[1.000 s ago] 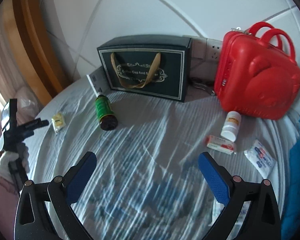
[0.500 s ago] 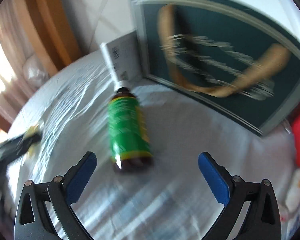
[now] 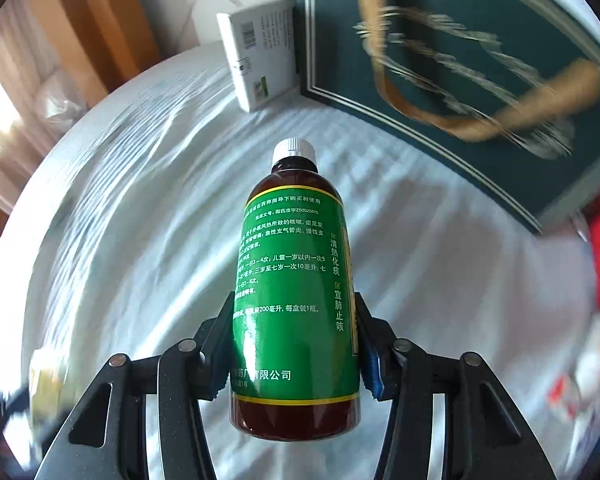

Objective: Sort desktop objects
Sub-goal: 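Grasp the tissue pack with the left gripper while the right grasps the green medicine bottle, then carry the tissue pack and medicine bottle over the blue bin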

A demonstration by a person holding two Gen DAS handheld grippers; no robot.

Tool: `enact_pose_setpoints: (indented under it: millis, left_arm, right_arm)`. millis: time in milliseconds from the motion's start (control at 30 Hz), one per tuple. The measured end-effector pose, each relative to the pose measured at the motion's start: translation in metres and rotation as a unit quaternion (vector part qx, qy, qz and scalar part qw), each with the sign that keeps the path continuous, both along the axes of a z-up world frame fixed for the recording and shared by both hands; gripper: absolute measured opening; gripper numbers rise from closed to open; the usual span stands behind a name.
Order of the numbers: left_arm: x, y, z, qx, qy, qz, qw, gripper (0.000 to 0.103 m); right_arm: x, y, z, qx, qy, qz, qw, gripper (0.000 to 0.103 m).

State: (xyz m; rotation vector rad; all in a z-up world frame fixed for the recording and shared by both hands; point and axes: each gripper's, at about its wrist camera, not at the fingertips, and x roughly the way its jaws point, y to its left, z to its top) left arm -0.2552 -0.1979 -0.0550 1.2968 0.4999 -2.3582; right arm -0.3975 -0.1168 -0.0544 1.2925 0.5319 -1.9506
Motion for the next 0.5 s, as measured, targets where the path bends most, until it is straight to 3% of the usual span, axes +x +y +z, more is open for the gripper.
enact_pose_setpoints:
  millis: [167, 500]
  left_arm:
    - [0.016, 0.044, 0.030, -0.003, 0.021, -0.044, 0.9988, 0.036]
    - [0.065, 0.126, 0.112, -0.027, 0.091, -0.121, 0.9881, 0.036]
  right_arm:
    - [0.053, 0.084, 0.039, -0.020, 0.019, -0.033, 0.999, 0.051]
    - [0.146, 0.178, 0.133, -0.087, 0.080, -0.095, 0.988, 0.051]
